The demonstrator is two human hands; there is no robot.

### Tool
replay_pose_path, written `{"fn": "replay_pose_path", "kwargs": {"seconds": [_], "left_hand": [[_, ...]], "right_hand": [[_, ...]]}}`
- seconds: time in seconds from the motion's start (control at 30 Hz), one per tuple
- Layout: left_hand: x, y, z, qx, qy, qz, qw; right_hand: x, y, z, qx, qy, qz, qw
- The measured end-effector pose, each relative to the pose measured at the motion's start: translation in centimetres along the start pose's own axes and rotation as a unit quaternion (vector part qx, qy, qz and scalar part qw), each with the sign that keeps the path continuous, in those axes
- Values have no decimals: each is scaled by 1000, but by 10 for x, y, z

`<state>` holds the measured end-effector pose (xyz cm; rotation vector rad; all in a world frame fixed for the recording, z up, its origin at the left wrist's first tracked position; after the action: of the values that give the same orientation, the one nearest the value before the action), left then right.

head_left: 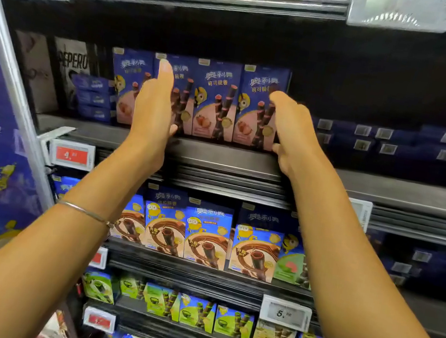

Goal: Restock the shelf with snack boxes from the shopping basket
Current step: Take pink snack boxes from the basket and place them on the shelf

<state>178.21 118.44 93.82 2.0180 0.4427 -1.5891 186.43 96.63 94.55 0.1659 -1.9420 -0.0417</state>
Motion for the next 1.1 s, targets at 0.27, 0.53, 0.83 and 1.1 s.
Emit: {"fn": "replay_pose_path", "kwargs": {"seconds": [0.27, 0.53, 0.83, 1.1], "left_hand": [[-7, 5, 6, -69, 25, -174, 982], [-38, 48, 6, -91, 221, -563, 791], [-51, 89, -30, -61, 322, -626, 708], [-48, 98, -41, -76, 319, -631, 703]], "right_hand": [[8, 10, -22, 52, -2, 124, 991], [-8, 12, -30, 53, 14, 125, 991], [-24, 12, -39, -11, 38, 149, 988], [-20, 30, -52, 46, 55, 370, 926]]}}
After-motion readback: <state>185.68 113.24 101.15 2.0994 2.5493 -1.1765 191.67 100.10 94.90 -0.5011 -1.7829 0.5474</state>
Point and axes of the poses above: each hand's wrist, its own z-axis away from the middle knuckle, its own y-axis out of the palm, x = y × z, the point moved 7 cm from there along -z, towards the middle knuckle, and after that the axes turned 11 degrees about -y, right-handed, at the moved point
